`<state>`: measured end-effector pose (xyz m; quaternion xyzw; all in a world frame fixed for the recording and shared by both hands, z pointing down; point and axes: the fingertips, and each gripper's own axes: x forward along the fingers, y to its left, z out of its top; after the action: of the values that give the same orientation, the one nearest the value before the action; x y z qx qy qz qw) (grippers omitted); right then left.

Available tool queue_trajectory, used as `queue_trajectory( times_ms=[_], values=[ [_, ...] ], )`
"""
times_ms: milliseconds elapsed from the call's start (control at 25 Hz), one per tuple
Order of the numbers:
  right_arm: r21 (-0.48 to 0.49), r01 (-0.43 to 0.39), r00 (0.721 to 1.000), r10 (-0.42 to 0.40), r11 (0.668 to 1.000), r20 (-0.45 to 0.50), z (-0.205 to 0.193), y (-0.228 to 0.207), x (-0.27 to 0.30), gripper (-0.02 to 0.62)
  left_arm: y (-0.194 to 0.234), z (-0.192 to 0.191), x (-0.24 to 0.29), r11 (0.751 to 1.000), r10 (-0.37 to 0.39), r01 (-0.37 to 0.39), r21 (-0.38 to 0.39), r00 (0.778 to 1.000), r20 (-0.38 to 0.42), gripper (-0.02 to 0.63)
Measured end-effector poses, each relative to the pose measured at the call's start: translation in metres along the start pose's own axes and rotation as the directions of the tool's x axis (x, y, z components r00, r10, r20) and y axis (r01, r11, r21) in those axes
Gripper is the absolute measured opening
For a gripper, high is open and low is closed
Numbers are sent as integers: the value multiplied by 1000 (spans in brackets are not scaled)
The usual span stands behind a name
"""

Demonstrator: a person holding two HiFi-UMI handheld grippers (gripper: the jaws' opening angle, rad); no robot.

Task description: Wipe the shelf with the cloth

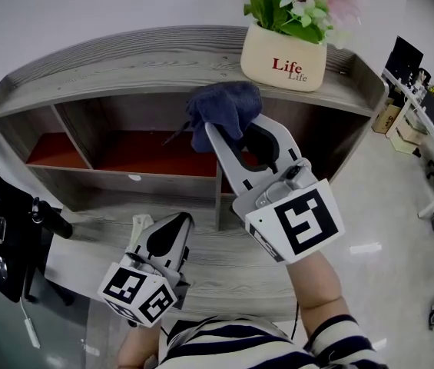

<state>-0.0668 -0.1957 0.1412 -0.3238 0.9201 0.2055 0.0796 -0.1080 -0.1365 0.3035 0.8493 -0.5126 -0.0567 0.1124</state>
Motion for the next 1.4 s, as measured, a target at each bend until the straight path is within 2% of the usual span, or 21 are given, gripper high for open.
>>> queue_trajectory(
  times_ms=[160, 560, 960, 1400],
  values=[
    [22, 40, 999, -40, 999, 7, 2, -12, -9, 81, 0, -2, 2, 1000, -6, 6, -3, 1000, -5, 23],
    [61, 223, 975, -223, 973, 2, 0, -69, -55, 80, -15, -7, 15, 998, -69, 69, 0, 997, -25, 23],
    [38, 368, 930, -366, 929, -42, -9, -116, -104, 80, -34, -13, 33, 990, -139, 139, 1, 989, -47, 23],
    [12, 484, 872, -481, 875, -94, -23, -152, -147, 80, -47, -17, 47, 982, -191, 191, -6, 980, -63, 23]
  ],
)
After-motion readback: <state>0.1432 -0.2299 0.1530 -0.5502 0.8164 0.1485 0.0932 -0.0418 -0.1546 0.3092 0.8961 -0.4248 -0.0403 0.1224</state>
